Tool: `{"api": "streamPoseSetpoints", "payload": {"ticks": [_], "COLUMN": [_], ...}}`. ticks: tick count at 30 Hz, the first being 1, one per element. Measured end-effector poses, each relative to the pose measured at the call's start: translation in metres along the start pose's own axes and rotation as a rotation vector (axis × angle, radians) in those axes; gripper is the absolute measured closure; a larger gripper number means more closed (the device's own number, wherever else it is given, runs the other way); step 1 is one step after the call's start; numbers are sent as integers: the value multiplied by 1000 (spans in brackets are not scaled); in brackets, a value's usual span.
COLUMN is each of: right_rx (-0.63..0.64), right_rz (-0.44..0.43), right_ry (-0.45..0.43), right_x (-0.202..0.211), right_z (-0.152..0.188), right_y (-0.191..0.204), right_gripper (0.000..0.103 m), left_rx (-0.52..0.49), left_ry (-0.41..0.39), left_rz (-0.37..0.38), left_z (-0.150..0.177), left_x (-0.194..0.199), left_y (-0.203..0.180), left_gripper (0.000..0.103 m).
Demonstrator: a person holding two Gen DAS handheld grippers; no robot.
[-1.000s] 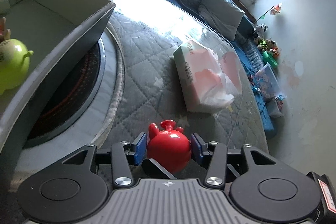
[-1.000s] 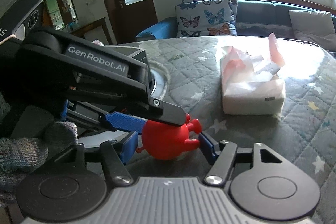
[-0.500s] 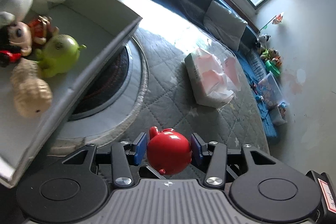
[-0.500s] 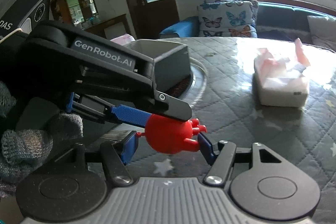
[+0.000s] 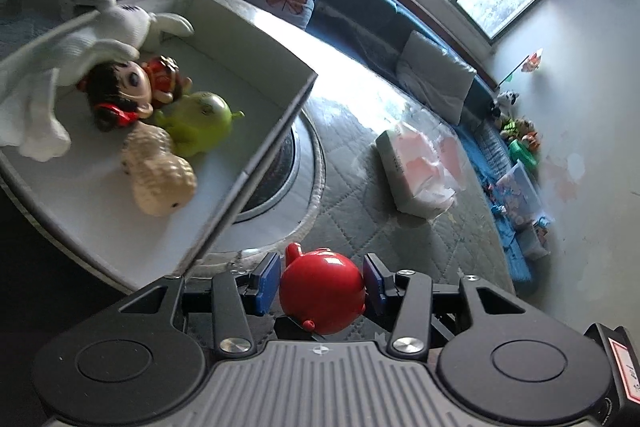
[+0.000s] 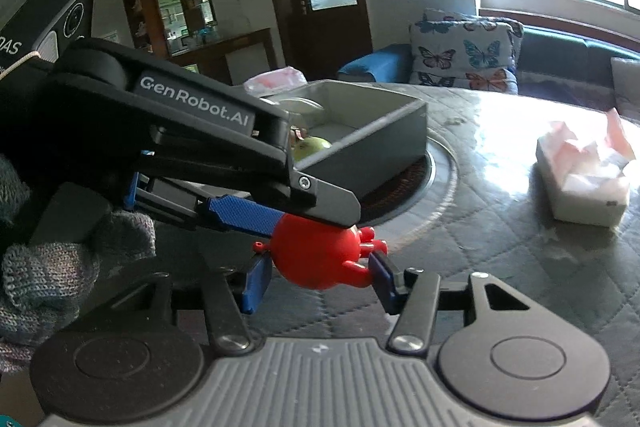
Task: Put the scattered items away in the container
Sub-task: 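Lift the red ball toy with the left gripper and lower it into the box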
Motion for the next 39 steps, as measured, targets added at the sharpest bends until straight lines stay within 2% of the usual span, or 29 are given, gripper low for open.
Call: {"api": "streamPoseSetpoints", "payload": {"ticks": [7, 13, 24, 30, 39], "right_rx": [95, 162, 164, 169, 244], "right_rz": [-13, -58, -146, -168, -169], "right_ry": [-40, -59, 32, 90, 144], "right_x": [0, -30, -111, -129, -139], "right_z": [-29, -56, -73, -69, -67], "right_y": [33, 57, 73, 71, 78], "right_gripper": [49, 49, 49, 49, 49], "left_rx": [14, 42, 118, 94, 56], "left_ry": [-100, -152, -118, -73, -66], "left_rz": [18, -25, -98, -133, -142], "left_z": [-16, -44, -73, -81, -81], "left_x": [39, 55, 38, 23, 20], "left_y": [12, 39, 96, 104, 106], "left_gripper": [54, 54, 54, 54, 54]}}
Point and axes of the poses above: each gripper's, at about its wrist camera, not at the fingertips, and x roughly against the way its jaws point, y to its left, z to its underside, the point moved 1 cm from there along -x, roughly the way its jaws point, and after that the axes turned 3 degrees about -y, right-handed, at the moved point
